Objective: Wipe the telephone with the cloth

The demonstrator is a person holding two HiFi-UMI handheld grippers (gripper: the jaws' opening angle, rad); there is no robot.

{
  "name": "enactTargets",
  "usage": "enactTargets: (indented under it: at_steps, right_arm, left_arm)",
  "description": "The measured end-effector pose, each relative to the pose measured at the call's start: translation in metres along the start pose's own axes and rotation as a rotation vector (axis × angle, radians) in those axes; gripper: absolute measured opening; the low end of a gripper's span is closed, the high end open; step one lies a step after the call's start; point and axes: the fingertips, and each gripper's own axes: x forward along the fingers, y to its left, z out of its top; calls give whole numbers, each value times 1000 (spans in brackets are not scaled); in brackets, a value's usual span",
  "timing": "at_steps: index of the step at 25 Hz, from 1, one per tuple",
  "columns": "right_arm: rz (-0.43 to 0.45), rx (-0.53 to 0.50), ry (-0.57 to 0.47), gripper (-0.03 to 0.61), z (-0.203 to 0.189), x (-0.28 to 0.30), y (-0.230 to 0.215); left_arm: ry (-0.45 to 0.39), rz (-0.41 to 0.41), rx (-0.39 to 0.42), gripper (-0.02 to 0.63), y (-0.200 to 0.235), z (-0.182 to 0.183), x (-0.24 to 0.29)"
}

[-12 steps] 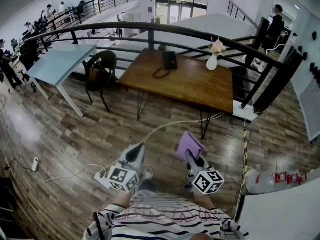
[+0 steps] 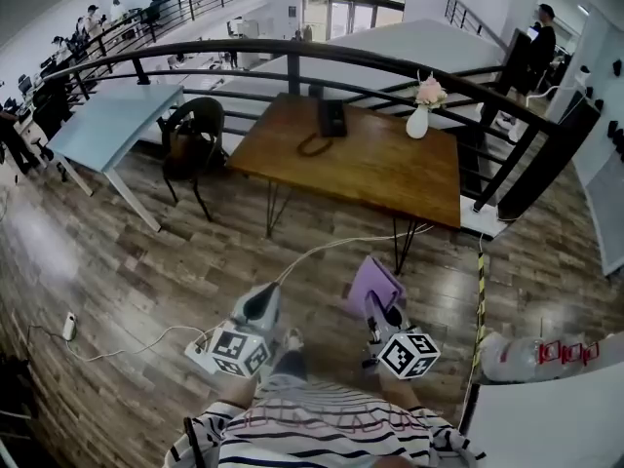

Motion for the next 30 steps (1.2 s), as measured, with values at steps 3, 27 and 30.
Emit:
enactTargets:
  at_steps: [3, 27, 30]
  right_arm:
    - [-16, 6, 5, 37, 11, 33, -13]
    - [-114, 5, -39, 37, 100, 281, -68]
    - [-113, 4, -33, 37, 114, 292, -92]
  left_arm:
    - [-6, -20, -8, 2, 23, 8, 34]
    - [31, -135, -37, 2, 200, 65, 257]
    - [36, -126, -48, 2, 198, 58, 282]
